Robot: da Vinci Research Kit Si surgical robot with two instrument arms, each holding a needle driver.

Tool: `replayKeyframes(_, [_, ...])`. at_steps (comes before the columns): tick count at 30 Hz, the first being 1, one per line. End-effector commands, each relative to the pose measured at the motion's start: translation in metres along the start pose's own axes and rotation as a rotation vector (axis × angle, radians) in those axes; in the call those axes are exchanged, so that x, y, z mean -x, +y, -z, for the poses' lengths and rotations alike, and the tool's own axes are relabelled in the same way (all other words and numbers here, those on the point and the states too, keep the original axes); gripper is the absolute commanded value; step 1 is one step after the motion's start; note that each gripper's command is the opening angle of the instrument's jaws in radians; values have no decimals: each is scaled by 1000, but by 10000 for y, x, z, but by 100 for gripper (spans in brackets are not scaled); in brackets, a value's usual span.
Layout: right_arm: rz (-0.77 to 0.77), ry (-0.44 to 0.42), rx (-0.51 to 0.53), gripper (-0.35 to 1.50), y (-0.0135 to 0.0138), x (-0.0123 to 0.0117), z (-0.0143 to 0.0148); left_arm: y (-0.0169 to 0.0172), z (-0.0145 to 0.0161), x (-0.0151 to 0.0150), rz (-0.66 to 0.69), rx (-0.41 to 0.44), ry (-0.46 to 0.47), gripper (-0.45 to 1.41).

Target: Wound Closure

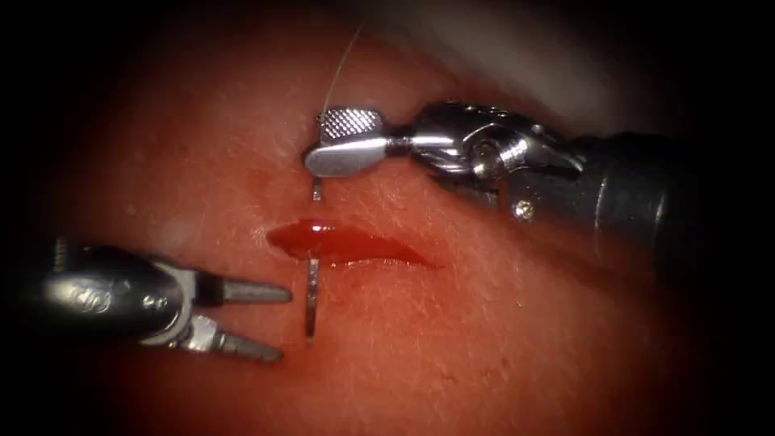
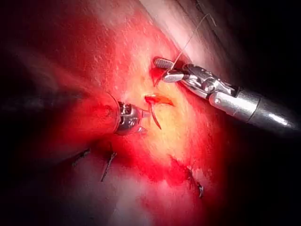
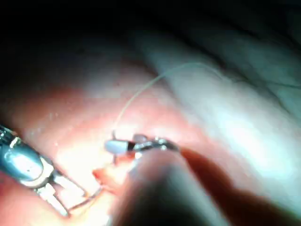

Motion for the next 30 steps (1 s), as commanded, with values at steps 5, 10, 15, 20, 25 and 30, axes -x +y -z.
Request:
replayKeyframes(5, [3, -5, -7, 131, 0, 3, -1, -3, -3, -8, -106, -70, 55, 50])
replayKeyframes(10, [6, -5, -8, 131, 3, 4, 0, -7, -16, -17, -142, -117, 73, 52])
replayKeyframes(15, [6, 3, 1, 131, 6, 2, 6, -12, -32, -12, -159, -140, 68, 52])
replayKeyframes(20, [5, 10, 9, 131, 7, 0, 14, -6, -45, 5, -175, -129, 58, 52])
replayKeyframes(25, [5, 21, 20, 130, 8, -1, 14, -5, -52, -1, -170, -129, 58, 52])
replayKeyframes(30, [5, 26, 25, 130, 8, -1, 15, -8, -52, -4, -162, -159, 43, 22])
